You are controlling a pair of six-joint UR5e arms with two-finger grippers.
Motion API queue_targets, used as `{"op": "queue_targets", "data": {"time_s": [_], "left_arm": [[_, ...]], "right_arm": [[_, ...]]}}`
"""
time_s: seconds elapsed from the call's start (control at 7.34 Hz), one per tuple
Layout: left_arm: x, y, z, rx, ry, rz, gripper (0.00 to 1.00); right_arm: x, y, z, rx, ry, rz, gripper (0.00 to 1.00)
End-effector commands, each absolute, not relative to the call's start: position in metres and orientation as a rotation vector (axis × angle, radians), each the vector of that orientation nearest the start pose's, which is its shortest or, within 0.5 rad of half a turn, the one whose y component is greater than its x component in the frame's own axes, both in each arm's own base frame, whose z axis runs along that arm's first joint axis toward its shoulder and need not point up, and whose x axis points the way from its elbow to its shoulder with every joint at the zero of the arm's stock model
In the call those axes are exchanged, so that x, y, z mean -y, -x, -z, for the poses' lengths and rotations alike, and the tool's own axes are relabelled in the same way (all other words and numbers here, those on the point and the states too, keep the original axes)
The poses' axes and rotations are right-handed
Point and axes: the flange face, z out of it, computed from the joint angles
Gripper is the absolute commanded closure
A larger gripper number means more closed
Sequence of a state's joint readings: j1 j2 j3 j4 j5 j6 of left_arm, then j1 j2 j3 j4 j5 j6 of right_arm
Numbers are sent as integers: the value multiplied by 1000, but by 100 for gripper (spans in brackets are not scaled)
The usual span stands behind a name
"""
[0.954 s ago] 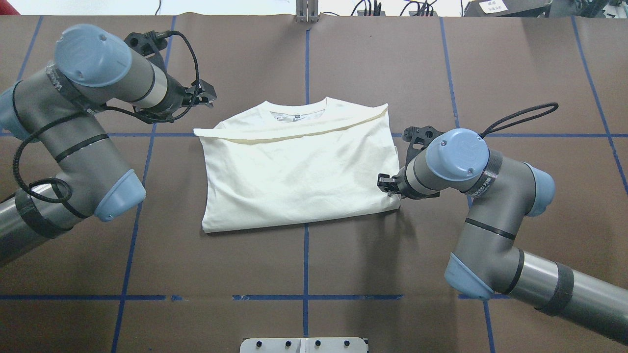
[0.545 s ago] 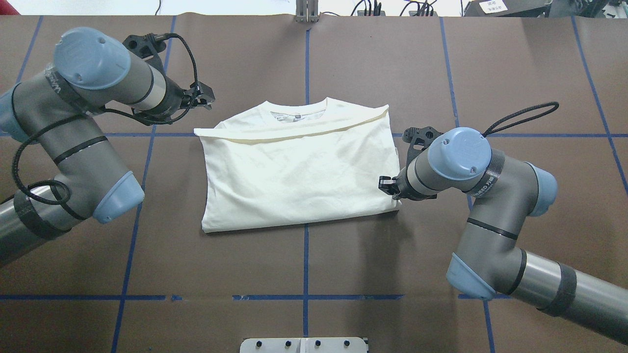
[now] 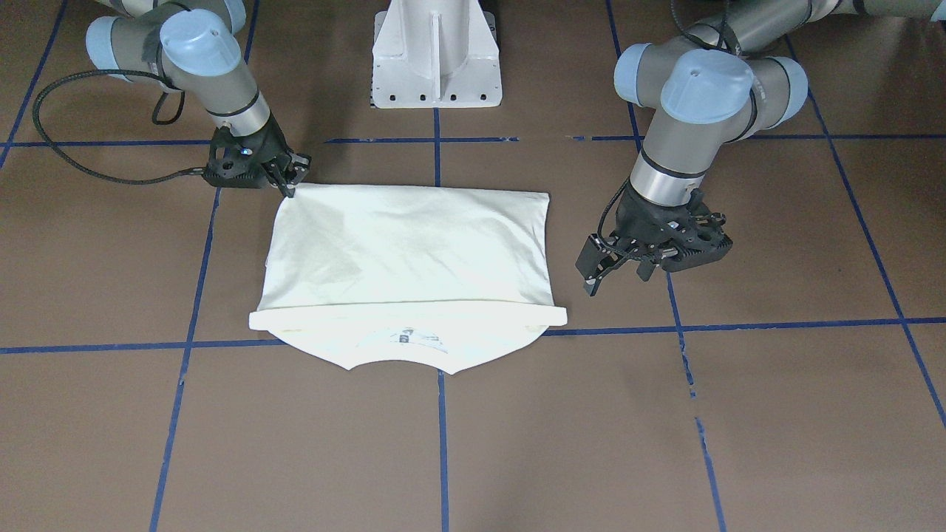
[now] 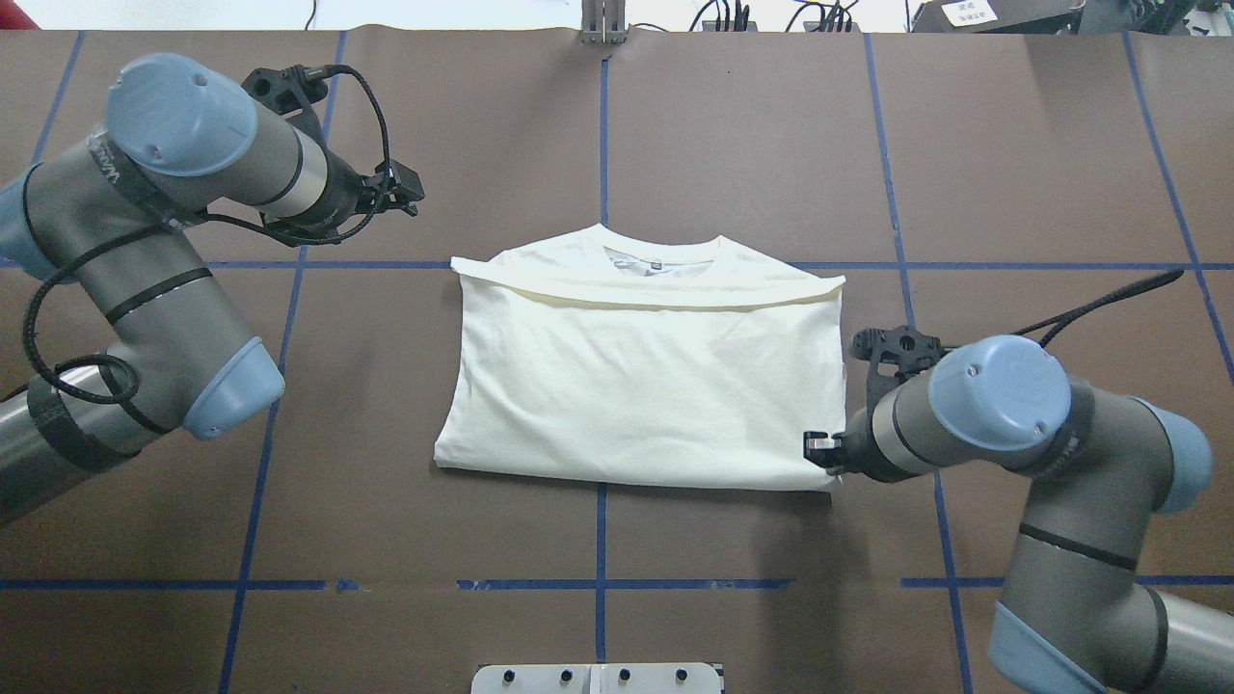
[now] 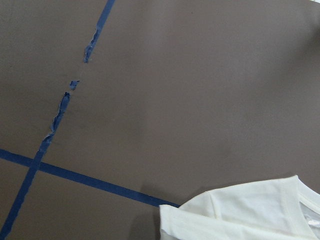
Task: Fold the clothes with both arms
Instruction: 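Grasp the shirt edge with the right gripper and drag it toward the robot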
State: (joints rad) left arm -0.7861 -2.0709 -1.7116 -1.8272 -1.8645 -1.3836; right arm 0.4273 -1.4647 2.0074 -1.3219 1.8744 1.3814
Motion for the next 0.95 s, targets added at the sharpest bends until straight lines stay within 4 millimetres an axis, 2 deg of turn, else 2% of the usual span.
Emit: {"op": "queue_targets", "data": {"time_s": [0.0,0.14,0.27,0.41,0.55,0.68,0.82], "left_arm": [[533,-394,-276,-938,-174,406,0],[526,-398,-270,-953,-177,392,0],[521,-400,-267,-963,-177,383,0],[515,-405,-264,-971,-171,369,0],[497,-419,-258,-987,-158,336,0],[470,-446,-257,-994,-126,292,0],[435,-476,-264,-1003,-39,323,0]], "right_arm": [[210,409,-384,819,127,30,100],[174,415,-366,843,192,36,100],[152,423,-362,842,225,58,100],[150,421,-353,863,233,66,1],[150,413,-327,915,240,35,0],[177,409,-307,964,217,-46,0],[215,405,-287,1017,154,-121,0]]}}
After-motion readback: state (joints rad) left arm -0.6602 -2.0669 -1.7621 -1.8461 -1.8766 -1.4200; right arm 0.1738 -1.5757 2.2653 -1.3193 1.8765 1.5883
